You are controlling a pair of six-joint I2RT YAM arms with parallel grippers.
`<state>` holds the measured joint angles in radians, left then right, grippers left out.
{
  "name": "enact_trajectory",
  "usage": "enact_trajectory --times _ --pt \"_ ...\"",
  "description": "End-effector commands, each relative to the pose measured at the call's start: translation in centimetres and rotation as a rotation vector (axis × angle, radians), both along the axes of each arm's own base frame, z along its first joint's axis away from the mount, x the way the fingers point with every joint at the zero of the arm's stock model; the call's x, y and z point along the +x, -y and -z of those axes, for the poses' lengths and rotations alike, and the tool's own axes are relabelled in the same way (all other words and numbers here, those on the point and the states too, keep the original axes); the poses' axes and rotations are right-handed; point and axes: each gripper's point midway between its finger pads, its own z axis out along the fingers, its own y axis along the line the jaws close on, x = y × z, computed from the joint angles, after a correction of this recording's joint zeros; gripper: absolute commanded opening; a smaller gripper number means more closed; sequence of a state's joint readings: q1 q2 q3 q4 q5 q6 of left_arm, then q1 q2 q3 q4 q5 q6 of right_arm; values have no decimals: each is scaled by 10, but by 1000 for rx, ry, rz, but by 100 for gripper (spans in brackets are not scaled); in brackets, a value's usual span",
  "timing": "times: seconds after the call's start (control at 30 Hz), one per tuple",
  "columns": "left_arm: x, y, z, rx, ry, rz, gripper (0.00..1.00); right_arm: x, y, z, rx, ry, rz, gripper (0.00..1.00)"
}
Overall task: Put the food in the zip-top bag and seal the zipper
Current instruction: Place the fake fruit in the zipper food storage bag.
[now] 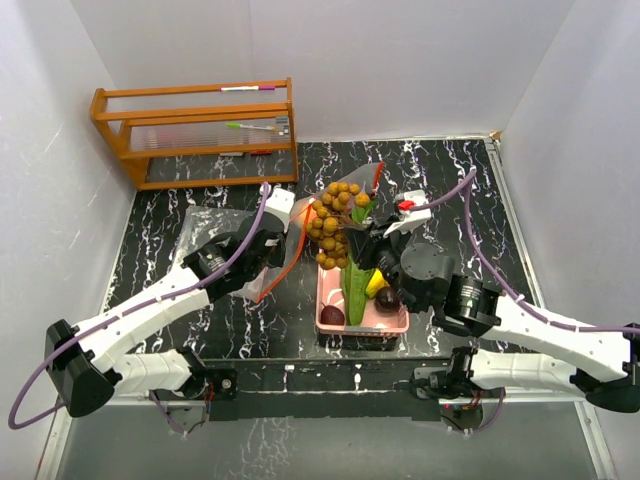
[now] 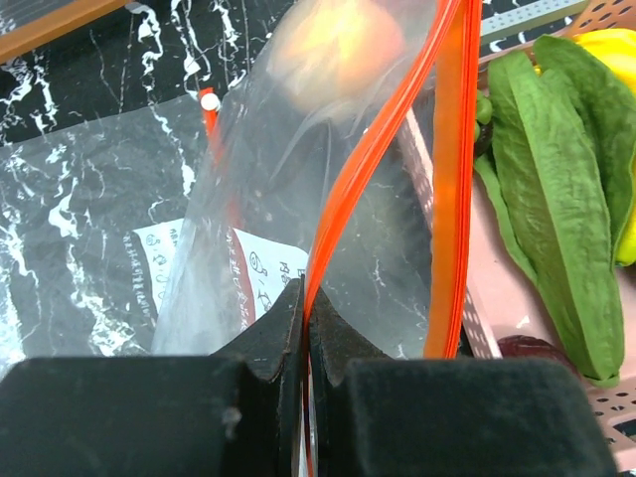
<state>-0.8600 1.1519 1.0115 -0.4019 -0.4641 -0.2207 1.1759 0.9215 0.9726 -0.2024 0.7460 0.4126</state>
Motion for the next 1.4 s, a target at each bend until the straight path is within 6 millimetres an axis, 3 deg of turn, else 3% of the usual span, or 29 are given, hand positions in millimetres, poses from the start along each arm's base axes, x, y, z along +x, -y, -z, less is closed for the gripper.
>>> enact_trajectory --times 0.0,0.33,0.5,0.67,1.0,1.17,1.37 --pt "3 15 -9 -72 8 28 0 -10 -16 -47 172 83 -107 8" --pt "4 46 -18 -226 -3 83 0 -14 -19 -39 390 90 -121 8" --pt "2 53 -44 -330 41 98 0 -19 -26 -33 456 77 -162 8" --pt "-1 55 -71 -405 83 113 0 -14 -29 -23 416 61 -142 8" --pt "-10 44 -102 -466 130 113 0 3 -5 36 148 -32 36 8" --pt "-13 44 -106 -485 135 118 0 6 10 48 48 -52 99 8" --pt "-12 48 -81 -457 101 127 0 5 24 37 16 -40 126 8"
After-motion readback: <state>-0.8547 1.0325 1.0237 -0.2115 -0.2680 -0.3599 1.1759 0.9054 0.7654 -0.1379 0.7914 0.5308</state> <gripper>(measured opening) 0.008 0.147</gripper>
